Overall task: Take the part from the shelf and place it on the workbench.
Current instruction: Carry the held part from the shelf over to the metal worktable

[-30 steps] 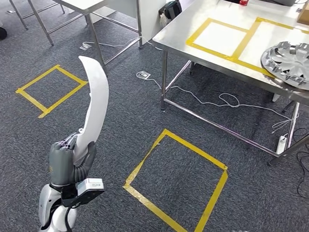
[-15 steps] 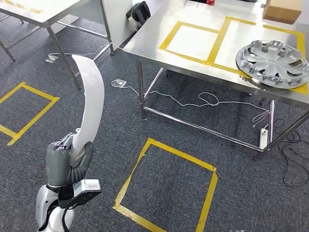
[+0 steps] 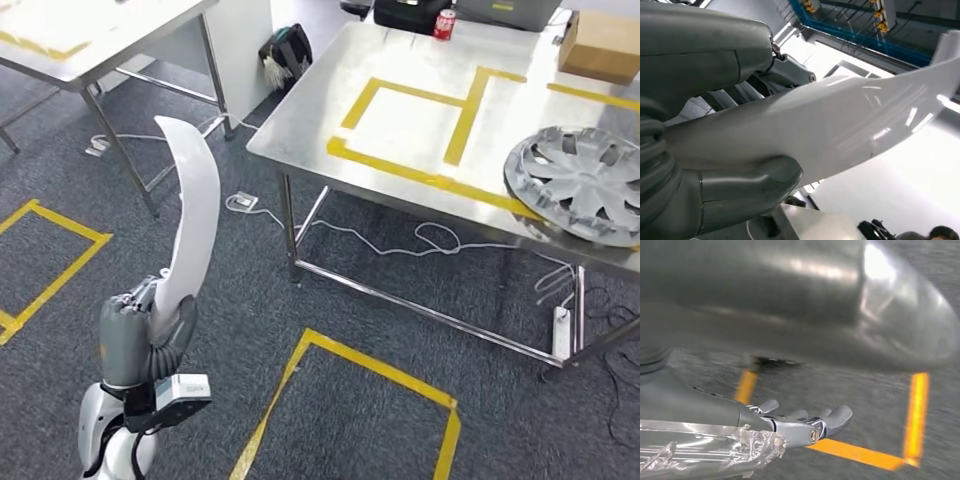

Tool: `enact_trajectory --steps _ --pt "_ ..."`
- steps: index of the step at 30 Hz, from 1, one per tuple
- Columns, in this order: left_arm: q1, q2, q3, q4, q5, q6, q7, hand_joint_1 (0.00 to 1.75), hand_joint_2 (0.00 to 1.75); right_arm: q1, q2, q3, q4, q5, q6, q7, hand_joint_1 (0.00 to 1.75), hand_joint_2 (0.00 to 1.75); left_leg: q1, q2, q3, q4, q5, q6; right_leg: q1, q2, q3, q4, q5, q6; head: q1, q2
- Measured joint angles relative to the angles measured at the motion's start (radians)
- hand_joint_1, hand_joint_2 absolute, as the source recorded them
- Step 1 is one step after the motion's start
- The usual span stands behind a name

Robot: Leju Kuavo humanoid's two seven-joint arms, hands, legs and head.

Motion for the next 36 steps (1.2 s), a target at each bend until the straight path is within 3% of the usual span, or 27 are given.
enact_trajectory --steps 2,3,4,5,7,8,9,11,12,13,15,17,19,21,22,23,25,27,28,30,32,34,36 --pt "-0.006 -0.001 0.0 0.0 0.004 -0.001 -0.002 1.75 1.75 -0.016 0.0 0.004 0.0 0.004 -0.001 0.0 0.0 0.0 0.001 0.001 -0.078 0.129 0.045 -0.009 -0.003 0.006 0.028 -0.015 -0.017 -0.013 -0.002 0.0" --pt "-0.006 0.0 0.0 0.0 0.007 -0.002 -0.003 1.75 1.75 -0.019 0.0 0.005 -0.001 0.008 -0.001 0.001 0.0 0.0 0.001 0.002 -0.132 0.197 0.044 -0.012 -0.005 0.01 0.044 -0.026 -0.026 -0.018 -0.004 0.001" --pt "-0.004 0.002 0.0 0.0 0.009 -0.003 -0.003 1.75 1.75 -0.02 0.0 0.005 -0.001 0.012 -0.002 0.002 0.0 0.0 0.001 0.002 -0.185 0.246 0.017 -0.014 -0.006 0.015 0.062 -0.036 -0.036 -0.022 -0.005 0.001" --pt "-0.001 0.005 0.001 0.001 0.009 -0.004 -0.003 1.75 1.75 -0.02 0.001 0.007 -0.001 0.017 -0.002 0.003 0.0 0.0 0.001 0.002 -0.231 0.273 -0.03 -0.015 -0.007 0.021 0.08 -0.043 -0.047 -0.022 -0.004 0.001" --pt "0.003 0.011 0.004 0.001 0.009 -0.003 -0.003 1.75 1.75 -0.019 0.006 0.011 0.0 0.027 -0.005 0.005 0.0 0.0 0.001 0.001 -0.298 0.27 -0.116 -0.018 -0.012 0.04 0.116 -0.051 -0.072 -0.018 -0.005 0.001" --pt "0.005 0.013 0.006 0.001 0.009 -0.003 -0.003 1.75 1.75 -0.019 0.01 0.013 0.0 0.031 -0.006 0.006 0.0 0.0 0.002 0.001 -0.317 0.242 -0.116 -0.02 -0.017 0.051 0.134 -0.052 -0.086 -0.014 -0.005 0.001" --pt "0.007 0.015 0.008 0.001 0.01 -0.003 -0.003 1.75 1.75 -0.019 0.013 0.014 0.0 0.033 -0.008 0.006 0.0 0.0 0.003 -0.002 -0.327 0.198 -0.072 -0.024 -0.022 0.063 0.151 -0.052 -0.099 -0.009 -0.005 0.001" --pt "0.011 0.021 0.012 0.002 0.011 -0.003 -0.003 1.75 1.75 -0.018 0.017 0.017 0.001 0.034 -0.01 0.006 0.0 0.0 0.01 -0.024 -0.339 0.083 0.091 -0.032 -0.028 0.086 0.171 -0.045 -0.124 0.002 -0.011 0.001" --pt "0.013 0.023 0.013 0.003 0.012 -0.004 -0.003 1.75 1.75 -0.018 0.018 0.019 0.001 0.035 -0.012 0.007 0.0 0.0 0.012 -0.034 -0.341 0.044 0.159 -0.032 -0.03 0.096 0.171 -0.039 -0.136 0.009 -0.013 0.001" --pt "0.014 0.025 0.015 0.003 0.013 -0.004 -0.003 1.75 1.75 -0.018 0.018 0.02 0.001 0.035 -0.013 0.007 0.0 0.0 0.014 -0.04 -0.344 0.023 0.199 -0.029 -0.03 0.106 0.169 -0.035 -0.147 0.016 -0.017 0.0" --pt "0.013 0.023 0.018 0.004 0.013 -0.004 -0.002 1.75 1.75 -0.015 0.019 0.023 0.001 0.035 -0.016 0.008 0.0 0.0 0.015 -0.031 -0.335 0.02 0.214 -0.015 -0.032 0.114 0.17 -0.034 -0.164 0.028 -0.017 0.0" --pt "0.009 0.021 0.021 0.004 0.013 -0.004 -0.002 1.75 1.75 -0.014 0.019 0.026 0.002 0.036 -0.018 0.008 0.0 0.0 0.018 -0.015 -0.321 0.018 0.21 -0.001 -0.029 0.076 0.162 -0.001 -0.189 0.039 -0.01 0.0" --pt "0.01 0.021 0.023 0.004 0.013 -0.004 -0.002 1.75 1.75 -0.019 0.019 0.029 0.002 0.036 -0.018 0.008 0.0 0.0 0.018 0.002 -0.311 0.017 0.2 0.008 -0.027 0.025 0.102 0.112 -0.242 0.048 -0.004 0.0" --pt "0.011 0.021 0.025 0.004 0.013 -0.004 -0.002 1.75 1.75 -0.022 0.019 0.031 0.002 0.036 -0.018 0.008 0.0 0.0 0.017 0.018 -0.303 0.017 0.19 0.011 -0.029 0.009 0.025 0.233 -0.28 0.053 -0.004 0.0" --pt "0.011 0.021 0.025 0.004 0.014 -0.005 -0.002 1.75 1.75 -0.022 0.019 0.031 0.002 0.037 -0.018 0.008 0.0 0.0 0.017 0.026 -0.298 0.017 0.185 0.011 -0.029 0.007 0.005 0.252 -0.273 0.054 -0.003 0.0" --pt "0.011 0.021 0.025 0.004 0.016 -0.005 -0.002 1.75 1.75 -0.021 0.019 0.031 0.002 0.039 -0.019 0.008 0.0 0.0 0.017 0.032 -0.292 0.017 0.18 0.01 -0.029 0.006 0.007 0.231 -0.246 0.053 -0.003 0.0" --pt "0.011 0.021 0.026 0.004 0.022 -0.008 -0.003 1.75 1.75 -0.02 0.019 0.031 0.002 0.043 -0.022 0.009 0.0 0.0 0.016 0.046 -0.275 0.017 0.169 0.005 -0.028 -0.016 0.061 0.097 -0.161 0.049 -0.003 0.0" --pt "0.009 0.021 0.027 0.004 0.029 -0.013 -0.004 1.75 1.75 -0.023 0.02 0.031 0.002 0.045 -0.025 0.009 0.0 0.0 0.011 0.058 -0.261 0.017 0.158 -0.005 -0.024 -0.038 0.112 -0.011 -0.112 0.041 -0.004 0.0" --pt "0.007 0.021 0.028 0.004 0.033 -0.017 -0.004 1.75 1.75 -0.024 0.02 0.032 0.002 0.044 -0.025 0.009 0.0 0.0 0.009 0.063 -0.257 0.016 0.156 -0.01 -0.022 -0.041 0.121 -0.029 -0.107 0.037 -0.005 0.0" --pt "0.0 0.02 0.029 0.004 0.042 -0.027 -0.005 1.75 1.75 -0.025 0.02 0.032 0.002 0.041 -0.025 0.008 0.0 0.0 0.01 0.074 -0.252 0.011 0.154 -0.022 -0.019 -0.023 0.122 -0.029 -0.107 0.026 -0.005 0.0" --pt "-0.012 0.02 0.03 0.004 0.054 -0.04 -0.005 1.75 1.75 -0.022 0.021 0.032 0.002 0.034 -0.026 0.006 0.0 0.0 0.011 0.063 -0.258 0.031 0.137 -0.032 -0.022 -0.006 0.124 -0.034 -0.103 0.013 -0.006 0.0" --pt "-0.025 0.02 0.033 0.005 0.065 -0.056 -0.002 1.75 1.75 -0.022 0.023 0.031 0.002 0.027 -0.027 0.005 0.0 0.0 0.011 0.036 -0.3 0.123 0.085 -0.037 -0.026 0.009 0.127 -0.038 -0.101 0.002 -0.008 0.0" --pt "-0.037 0.021 0.036 0.011 0.071 -0.071 0.004 1.75 1.75 -0.022 0.024 0.031 0.002 0.018 -0.03 0.005 0.0 0.0 0.009 0.022 -0.368 0.252 0.033 -0.035 -0.023 0.025 0.127 -0.038 -0.103 -0.005 -0.008 0.0"
